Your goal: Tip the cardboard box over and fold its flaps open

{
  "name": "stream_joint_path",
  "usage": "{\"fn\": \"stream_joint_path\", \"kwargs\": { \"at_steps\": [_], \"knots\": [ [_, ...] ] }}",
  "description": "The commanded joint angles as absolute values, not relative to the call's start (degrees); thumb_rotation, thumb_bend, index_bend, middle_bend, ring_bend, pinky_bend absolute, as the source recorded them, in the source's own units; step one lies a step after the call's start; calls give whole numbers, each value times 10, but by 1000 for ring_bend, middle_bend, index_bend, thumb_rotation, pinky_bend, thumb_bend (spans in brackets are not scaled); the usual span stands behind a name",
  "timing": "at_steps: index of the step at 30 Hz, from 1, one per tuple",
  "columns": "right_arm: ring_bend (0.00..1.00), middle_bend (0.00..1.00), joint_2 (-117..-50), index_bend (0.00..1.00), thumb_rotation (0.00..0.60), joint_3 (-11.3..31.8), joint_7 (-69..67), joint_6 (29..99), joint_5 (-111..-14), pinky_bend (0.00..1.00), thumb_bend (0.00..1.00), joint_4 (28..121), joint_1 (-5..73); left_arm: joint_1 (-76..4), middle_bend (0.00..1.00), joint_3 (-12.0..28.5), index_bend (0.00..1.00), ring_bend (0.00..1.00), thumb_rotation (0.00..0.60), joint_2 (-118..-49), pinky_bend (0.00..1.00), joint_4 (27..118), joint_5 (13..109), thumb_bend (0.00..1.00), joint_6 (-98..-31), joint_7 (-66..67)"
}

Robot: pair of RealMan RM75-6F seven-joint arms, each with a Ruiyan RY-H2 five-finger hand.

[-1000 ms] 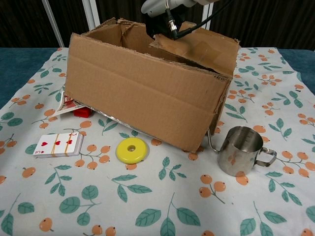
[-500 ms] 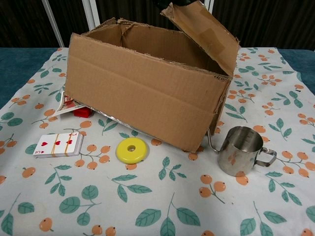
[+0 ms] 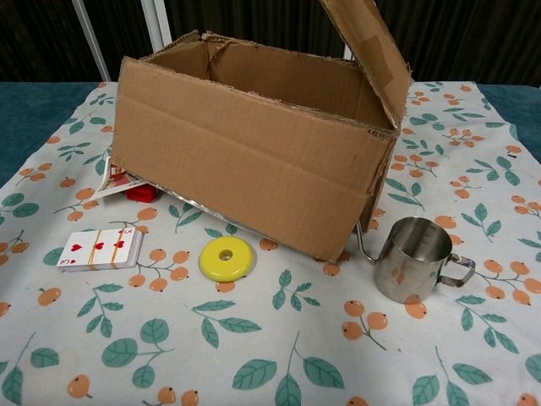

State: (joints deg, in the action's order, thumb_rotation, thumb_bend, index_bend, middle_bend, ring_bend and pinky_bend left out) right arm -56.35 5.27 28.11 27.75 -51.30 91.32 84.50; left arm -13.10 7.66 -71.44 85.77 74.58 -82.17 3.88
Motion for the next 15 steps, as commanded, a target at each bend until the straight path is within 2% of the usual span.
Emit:
{"fn": "stream_joint_path", "kwargs": {
  "at_steps": [1, 15],
  "knots": [
    [293, 555, -543, 700, 600, 43, 291, 286, -502, 283, 1000, 930, 845, -131, 41, 77, 0, 0, 600, -714, 26, 859, 746, 222, -821, 39],
    [292, 554, -464, 700, 600, 13, 314, 295, -484, 283, 1000, 979, 836, -127, 41, 79, 0, 0, 600, -714, 26, 863, 748, 222, -817, 41]
  ]
}}
